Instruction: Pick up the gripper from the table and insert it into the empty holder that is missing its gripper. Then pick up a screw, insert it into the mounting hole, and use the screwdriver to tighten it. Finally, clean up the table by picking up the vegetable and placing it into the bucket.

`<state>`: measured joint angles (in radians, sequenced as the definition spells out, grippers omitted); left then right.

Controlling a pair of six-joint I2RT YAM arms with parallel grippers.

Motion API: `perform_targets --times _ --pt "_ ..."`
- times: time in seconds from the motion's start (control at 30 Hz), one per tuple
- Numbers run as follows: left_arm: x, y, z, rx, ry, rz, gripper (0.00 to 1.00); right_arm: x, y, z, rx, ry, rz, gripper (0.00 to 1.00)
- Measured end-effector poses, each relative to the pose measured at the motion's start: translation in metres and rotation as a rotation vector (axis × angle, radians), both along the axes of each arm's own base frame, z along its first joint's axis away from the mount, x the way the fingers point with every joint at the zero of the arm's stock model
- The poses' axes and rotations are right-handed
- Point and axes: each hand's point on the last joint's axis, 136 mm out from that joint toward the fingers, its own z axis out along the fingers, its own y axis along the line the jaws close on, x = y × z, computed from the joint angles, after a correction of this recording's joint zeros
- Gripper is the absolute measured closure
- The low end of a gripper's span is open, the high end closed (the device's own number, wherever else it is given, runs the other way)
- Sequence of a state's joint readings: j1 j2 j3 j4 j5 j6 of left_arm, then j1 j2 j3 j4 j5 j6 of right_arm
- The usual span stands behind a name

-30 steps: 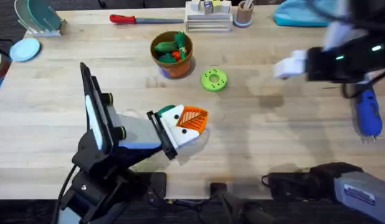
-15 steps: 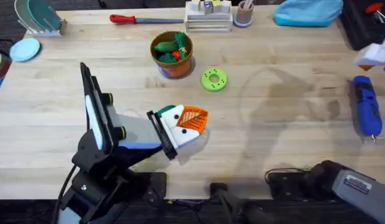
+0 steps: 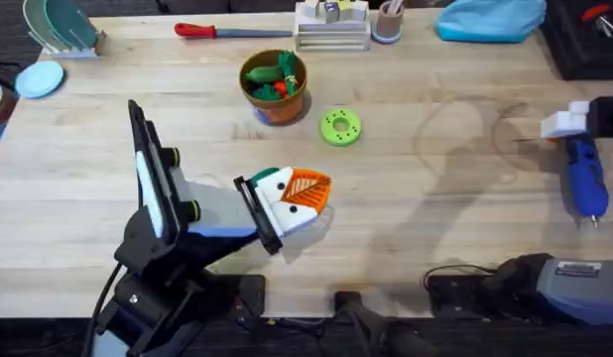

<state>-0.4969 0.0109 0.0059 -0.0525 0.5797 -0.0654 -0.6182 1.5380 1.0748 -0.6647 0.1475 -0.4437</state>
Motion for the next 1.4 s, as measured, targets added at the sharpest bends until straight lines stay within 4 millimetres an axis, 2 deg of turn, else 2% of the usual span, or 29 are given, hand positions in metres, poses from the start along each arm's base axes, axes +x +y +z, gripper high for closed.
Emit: perform_targets --times 0.17,0.43,0.7,1.17,1.27,1.4 --pt "0.0 0.0 0.0 0.0 0.0 0.0 0.984 0.008 -0.008 -0.017 0.024 -0.002 0.028 0.008" --pt "0.0 0.0 0.0 -0.001 0.002 0.0 0.984 -0.006 -0.015 -0.054 0.141 0.043 -0.01 0.008" --pt "0.0 0.0 0.0 -0.002 0.003 0.0 0.984 -0.008 -0.02 -0.059 0.216 -0.017 -0.043 0.01" --pt "0.0 0.0 0.0 -0.002 0.003 0.0 0.984 -0.007 -0.02 -0.059 0.239 -0.028 -0.032 0.03" --pt "0.0 0.0 0.0 -0.002 0.003 0.0 0.984 -0.007 -0.021 -0.059 0.237 -0.027 -0.022 0.087" --pt "0.0 0.0 0.0 -0.002 0.003 0.0 0.984 -0.007 -0.023 -0.059 0.233 -0.031 -0.02 0.393"
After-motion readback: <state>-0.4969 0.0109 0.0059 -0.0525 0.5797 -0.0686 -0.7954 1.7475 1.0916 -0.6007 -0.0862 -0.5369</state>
